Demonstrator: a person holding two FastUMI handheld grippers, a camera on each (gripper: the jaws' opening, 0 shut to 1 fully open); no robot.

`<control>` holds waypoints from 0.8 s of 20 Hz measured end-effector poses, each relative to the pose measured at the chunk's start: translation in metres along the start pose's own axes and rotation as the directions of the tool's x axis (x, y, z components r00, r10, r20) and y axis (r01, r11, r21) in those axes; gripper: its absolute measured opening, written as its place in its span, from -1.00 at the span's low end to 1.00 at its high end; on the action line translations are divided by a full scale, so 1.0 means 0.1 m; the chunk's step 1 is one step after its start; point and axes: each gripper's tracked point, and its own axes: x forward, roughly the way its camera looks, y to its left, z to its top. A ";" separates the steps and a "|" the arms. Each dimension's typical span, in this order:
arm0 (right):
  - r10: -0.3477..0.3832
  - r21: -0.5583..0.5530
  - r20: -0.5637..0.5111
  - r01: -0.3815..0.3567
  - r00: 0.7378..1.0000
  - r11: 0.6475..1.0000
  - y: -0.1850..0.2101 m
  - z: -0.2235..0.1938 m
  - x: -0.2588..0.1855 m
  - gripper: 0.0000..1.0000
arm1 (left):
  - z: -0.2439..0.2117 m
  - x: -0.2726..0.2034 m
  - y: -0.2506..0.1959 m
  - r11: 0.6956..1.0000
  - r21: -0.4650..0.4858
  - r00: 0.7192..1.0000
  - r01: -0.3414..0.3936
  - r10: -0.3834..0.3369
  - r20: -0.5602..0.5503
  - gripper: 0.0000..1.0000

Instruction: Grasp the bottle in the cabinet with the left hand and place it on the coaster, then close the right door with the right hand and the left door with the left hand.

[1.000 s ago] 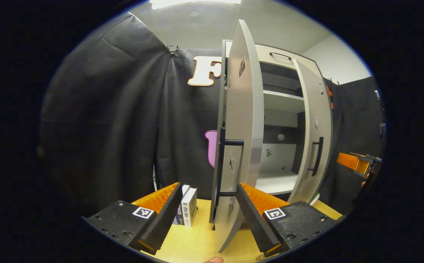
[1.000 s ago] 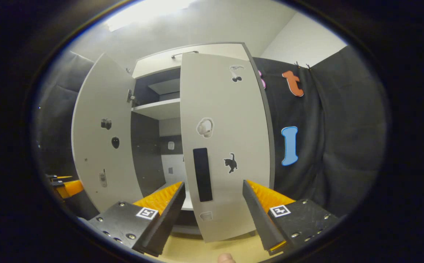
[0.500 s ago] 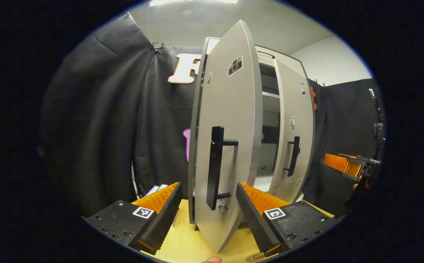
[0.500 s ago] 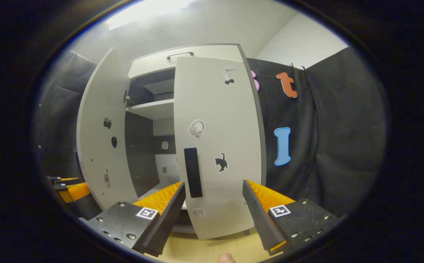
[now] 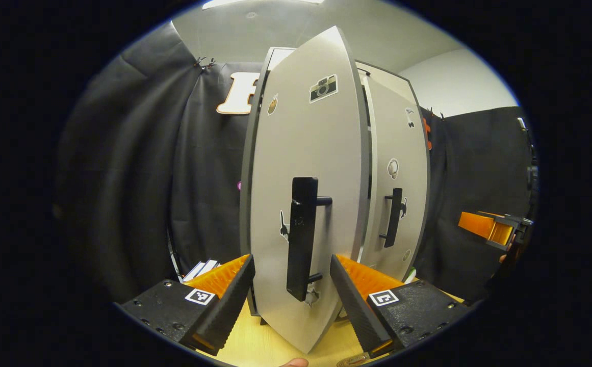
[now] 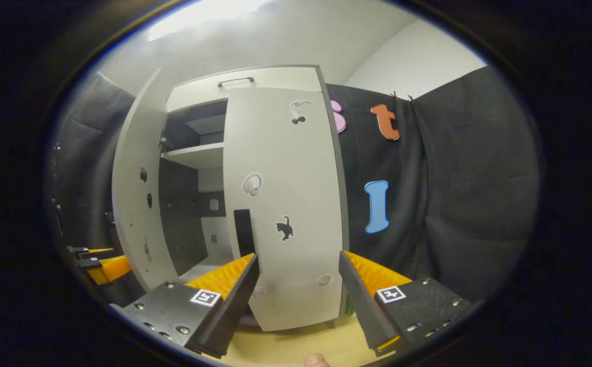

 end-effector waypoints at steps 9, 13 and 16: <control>-0.037 -0.011 -0.003 0.037 0.999 0.999 -0.09 -0.02 -0.03 0.90 | -0.01 0.24 -0.13 0.998 -0.038 0.999 0.045 -0.045 -0.003 0.89; -0.058 -0.014 0.005 0.058 0.998 0.998 -0.19 0.01 -0.06 0.90 | 0.01 0.40 -0.16 0.999 0.006 0.999 0.036 -0.036 0.008 0.88; -0.081 -0.014 0.008 0.081 0.997 0.997 -0.32 0.03 -0.08 0.90 | -0.02 0.54 -0.29 0.998 -0.015 0.998 0.064 -0.064 0.001 0.99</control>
